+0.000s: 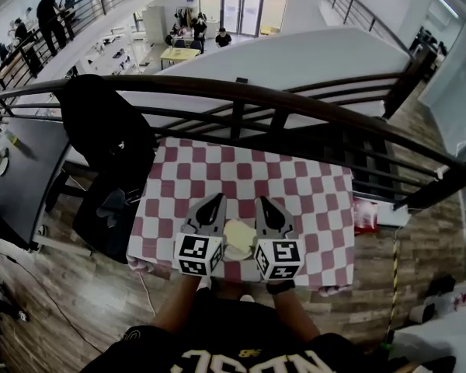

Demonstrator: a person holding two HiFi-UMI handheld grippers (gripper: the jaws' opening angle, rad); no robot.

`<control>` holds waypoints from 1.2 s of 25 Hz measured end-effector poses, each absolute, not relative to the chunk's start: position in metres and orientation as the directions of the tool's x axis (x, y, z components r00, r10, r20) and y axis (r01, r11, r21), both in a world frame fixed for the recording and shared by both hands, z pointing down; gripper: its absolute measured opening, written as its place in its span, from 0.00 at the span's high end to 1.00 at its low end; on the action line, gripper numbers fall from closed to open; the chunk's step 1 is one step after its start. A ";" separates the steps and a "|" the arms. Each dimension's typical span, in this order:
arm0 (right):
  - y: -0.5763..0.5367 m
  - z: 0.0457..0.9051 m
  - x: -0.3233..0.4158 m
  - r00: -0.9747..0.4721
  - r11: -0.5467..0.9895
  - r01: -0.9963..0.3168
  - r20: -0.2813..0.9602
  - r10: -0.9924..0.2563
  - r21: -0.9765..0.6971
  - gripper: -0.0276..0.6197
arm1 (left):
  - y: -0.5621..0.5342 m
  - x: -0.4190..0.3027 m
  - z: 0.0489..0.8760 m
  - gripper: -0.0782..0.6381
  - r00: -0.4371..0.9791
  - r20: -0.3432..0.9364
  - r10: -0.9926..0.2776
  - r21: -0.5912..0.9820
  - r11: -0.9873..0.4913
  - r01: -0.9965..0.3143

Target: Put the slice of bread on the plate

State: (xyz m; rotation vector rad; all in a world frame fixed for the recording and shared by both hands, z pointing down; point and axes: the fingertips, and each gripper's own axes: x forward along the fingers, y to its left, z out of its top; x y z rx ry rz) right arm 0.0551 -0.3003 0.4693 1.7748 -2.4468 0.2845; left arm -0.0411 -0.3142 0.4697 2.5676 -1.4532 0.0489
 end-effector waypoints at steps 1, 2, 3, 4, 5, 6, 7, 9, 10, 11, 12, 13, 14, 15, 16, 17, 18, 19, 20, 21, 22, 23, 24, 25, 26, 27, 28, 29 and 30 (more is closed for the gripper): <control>-0.299 0.458 0.055 -0.313 0.303 -0.949 0.167 -0.935 -0.084 0.93 | -0.314 -0.040 0.459 0.87 0.522 0.101 -0.847 0.143 -0.507 -0.850; -0.298 0.447 0.055 -0.313 0.305 -0.949 0.144 -0.939 -0.077 0.93 | -0.313 -0.038 0.449 0.87 0.525 0.079 -0.847 0.136 -0.513 -0.848; -0.296 0.438 0.056 -0.312 0.306 -0.950 0.124 -0.942 -0.070 0.93 | -0.312 -0.037 0.440 0.87 0.528 0.059 -0.847 0.127 -0.518 -0.846; -0.294 0.429 0.056 -0.311 0.305 -0.950 0.106 -0.945 -0.064 0.93 | -0.310 -0.036 0.431 0.87 0.530 0.040 -0.847 0.118 -0.523 -0.844; -0.293 0.422 0.056 -0.308 0.304 -0.951 0.089 -0.947 -0.057 0.94 | -0.309 -0.035 0.424 0.87 0.532 0.023 -0.847 0.108 -0.527 -0.843; -0.292 0.415 0.057 -0.306 0.303 -0.952 0.074 -0.949 -0.048 0.94 | -0.308 -0.034 0.418 0.87 0.533 0.008 -0.846 0.099 -0.530 -0.842; -0.291 0.410 0.056 -0.305 0.303 -0.952 0.062 -0.950 -0.037 0.94 | -0.307 -0.033 0.414 0.87 0.534 -0.004 -0.845 0.092 -0.532 -0.841; -0.290 0.404 0.056 -0.304 0.304 -0.953 0.050 -0.951 -0.013 0.94 | -0.306 -0.031 0.409 0.87 0.536 -0.018 -0.844 0.087 -0.535 -0.840; -0.289 0.403 0.056 -0.304 0.304 -0.953 0.049 -0.951 -0.006 0.94 | -0.306 -0.031 0.408 0.87 0.536 -0.022 -0.844 0.087 -0.536 -0.840; -0.289 0.402 0.056 -0.304 0.304 -0.953 0.048 -0.951 -0.003 0.94 | -0.305 -0.030 0.408 0.87 0.536 -0.024 -0.844 0.087 -0.536 -0.840; -0.288 0.401 0.056 -0.304 0.304 -0.953 0.046 -0.952 -0.001 0.94 | -0.305 -0.030 0.408 0.87 0.537 -0.026 -0.843 0.087 -0.537 -0.839; -0.287 0.401 0.056 -0.304 0.305 -0.953 0.045 -0.952 0.000 0.94 | -0.304 -0.030 0.407 0.87 0.537 -0.028 -0.843 0.086 -0.537 -0.839; -0.287 0.400 0.056 -0.305 0.305 -0.952 0.043 -0.951 0.000 0.94 | -0.304 -0.029 0.407 0.87 0.537 -0.028 -0.843 0.086 -0.537 -0.839; -0.286 0.400 0.056 -0.306 0.306 -0.952 0.042 -0.951 0.000 0.94 | -0.304 -0.029 0.407 0.87 0.536 -0.029 -0.844 0.087 -0.537 -0.839; -0.286 0.400 0.056 -0.306 0.306 -0.952 0.040 -0.951 -0.001 0.94 | -0.303 -0.029 0.407 0.87 0.536 -0.030 -0.844 0.087 -0.536 -0.840; -0.285 0.399 0.057 -0.304 0.305 -0.952 0.039 -0.952 -0.001 0.94 | -0.303 -0.029 0.406 0.87 0.535 -0.031 -0.844 0.088 -0.536 -0.840; -0.285 0.399 0.058 -0.302 0.303 -0.953 0.037 -0.952 0.000 0.94 | -0.304 -0.029 0.406 0.87 0.535 -0.033 -0.844 0.088 -0.536 -0.840; -0.285 0.398 0.058 -0.300 0.300 -0.954 0.035 -0.953 0.001 0.94 | -0.304 -0.028 0.405 0.87 0.536 -0.034 -0.844 0.087 -0.537 -0.839; -0.284 0.397 0.059 -0.298 0.298 -0.954 0.033 -0.954 0.002 0.94 | -0.304 -0.028 0.404 0.87 0.536 -0.036 -0.843 0.086 -0.537 -0.839; -0.284 0.396 0.060 -0.296 0.296 -0.955 0.030 -0.955 0.004 0.94 | -0.304 -0.027 0.404 0.87 0.538 -0.038 -0.842 0.085 -0.539 -0.838; -0.284 0.395 0.061 -0.293 0.294 -0.956 0.029 -0.956 0.005 0.94 | -0.303 -0.026 0.404 0.87 0.539 -0.039 -0.841 0.083 -0.540 -0.837; -0.284 0.395 0.062 -0.291 0.292 -0.957 0.028 -0.956 0.007 0.94 | -0.303 -0.026 0.404 0.87 0.540 -0.039 -0.840 0.082 -0.542 -0.837; -0.284 0.396 0.062 -0.290 0.290 -0.957 0.028 -0.957 0.008 0.94 | -0.303 -0.025 0.404 0.87 0.542 -0.039 -0.840 0.081 -0.543 -0.836; -0.284 0.396 0.062 -0.288 0.289 -0.957 0.028 -0.957 0.009 0.94 | -0.303 -0.025 0.404 0.87 0.542 -0.038 -0.839 0.081 -0.544 -0.835; -0.284 0.396 0.062 -0.288 0.288 -0.958 0.028 -0.957 0.009 0.94 | -0.304 -0.024 0.405 0.87 0.543 -0.037 -0.839 0.080 -0.544 -0.835; -0.285 0.396 0.062 -0.286 0.287 -0.958 0.029 -0.958 0.010 0.94 | -0.304 -0.024 0.405 0.87 0.544 -0.036 -0.838 0.080 -0.545 -0.835; -0.285 0.396 0.062 -0.285 0.286 -0.958 0.030 -0.958 0.011 0.94 | -0.304 -0.024 0.405 0.87 0.545 -0.035 -0.838 0.079 -0.546 -0.834; -0.286 0.397 0.062 -0.285 0.285 -0.958 0.030 -0.958 0.012 0.94 | -0.305 -0.024 0.405 0.87 0.545 -0.035 -0.837 0.078 -0.546 -0.834; -0.286 0.397 0.062 -0.285 0.286 -0.958 0.031 -0.958 0.013 0.94 | -0.305 -0.024 0.405 0.87 0.546 -0.035 -0.837 0.077 -0.547 -0.834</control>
